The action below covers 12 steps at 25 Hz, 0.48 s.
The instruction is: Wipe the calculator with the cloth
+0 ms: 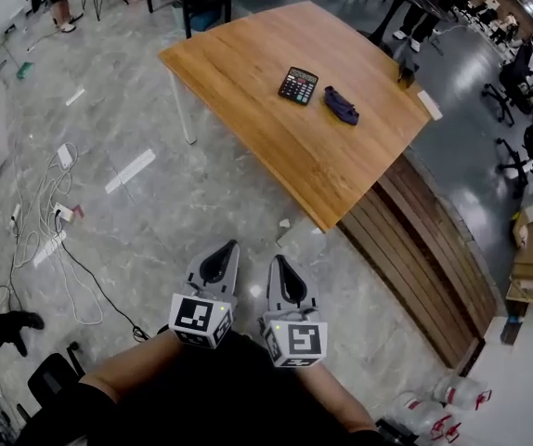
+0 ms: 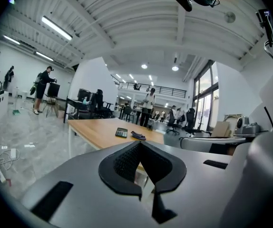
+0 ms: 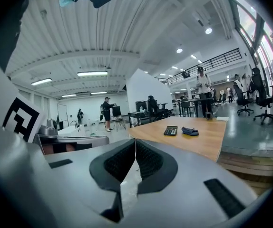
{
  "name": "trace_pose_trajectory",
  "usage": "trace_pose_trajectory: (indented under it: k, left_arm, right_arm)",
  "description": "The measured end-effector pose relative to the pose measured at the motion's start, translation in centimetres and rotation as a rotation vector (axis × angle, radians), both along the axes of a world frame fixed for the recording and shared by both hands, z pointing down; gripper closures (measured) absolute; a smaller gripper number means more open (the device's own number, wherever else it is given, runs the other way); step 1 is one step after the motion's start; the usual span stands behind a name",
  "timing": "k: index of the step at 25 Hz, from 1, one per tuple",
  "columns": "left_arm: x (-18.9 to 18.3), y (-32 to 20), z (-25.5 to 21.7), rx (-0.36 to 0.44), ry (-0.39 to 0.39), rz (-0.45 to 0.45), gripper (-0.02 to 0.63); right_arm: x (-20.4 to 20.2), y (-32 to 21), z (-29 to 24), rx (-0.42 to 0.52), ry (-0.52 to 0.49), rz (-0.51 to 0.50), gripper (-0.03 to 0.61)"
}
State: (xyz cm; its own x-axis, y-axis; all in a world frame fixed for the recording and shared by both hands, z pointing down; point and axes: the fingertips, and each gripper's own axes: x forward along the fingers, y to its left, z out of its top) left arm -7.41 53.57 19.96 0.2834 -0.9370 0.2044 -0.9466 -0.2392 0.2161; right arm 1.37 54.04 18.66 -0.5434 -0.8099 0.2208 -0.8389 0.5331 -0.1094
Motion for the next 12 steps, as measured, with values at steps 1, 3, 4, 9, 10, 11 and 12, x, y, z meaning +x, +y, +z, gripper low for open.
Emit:
trace_pose_trajectory:
  k: [1, 3, 4, 9, 10, 11, 12]
  left_arm:
    - [-0.7, -2.0, 0.0, -0.005, 0.005, 0.004, 0.606]
    - [-2.2, -5.8, -0.3, -0.007, 0.015, 0.018, 0.606]
    - [-2.8, -7.6, -0.6, -0.004, 0.019, 0.026, 0.606]
    - [-6.0, -14.6, -1.5, 0.022, 0.019, 0.065, 0.606]
    - [-6.6, -15.5, -1.6, 0.026, 0.018, 0.071, 0.606]
    - [-7.1, -16.4, -1.7, 0.030, 0.018, 0.074, 0.606]
    - [-7.5, -17.2, -1.8, 0.033, 0.018, 0.077, 0.606]
  right_arm:
    - [-0.8, -2.1, -0.1, -0.005, 0.004, 0.006, 0.561]
    - [-2.3, -6.0, -0.9, 0.005, 0.017, 0.013, 0.561]
    - [-3.0, -7.8, -1.3, 0.016, 0.027, 0.017, 0.561]
    - [-5.4, -14.8, -2.1, 0.027, 0.019, 0.099, 0.562]
    - [-5.8, -15.7, -2.2, 0.032, 0.018, 0.110, 0.561]
    - [-6.2, -16.5, -2.3, 0.037, 0.019, 0.117, 0.562]
    - [-6.6, -17.2, -2.4, 0.041, 0.020, 0.121, 0.561]
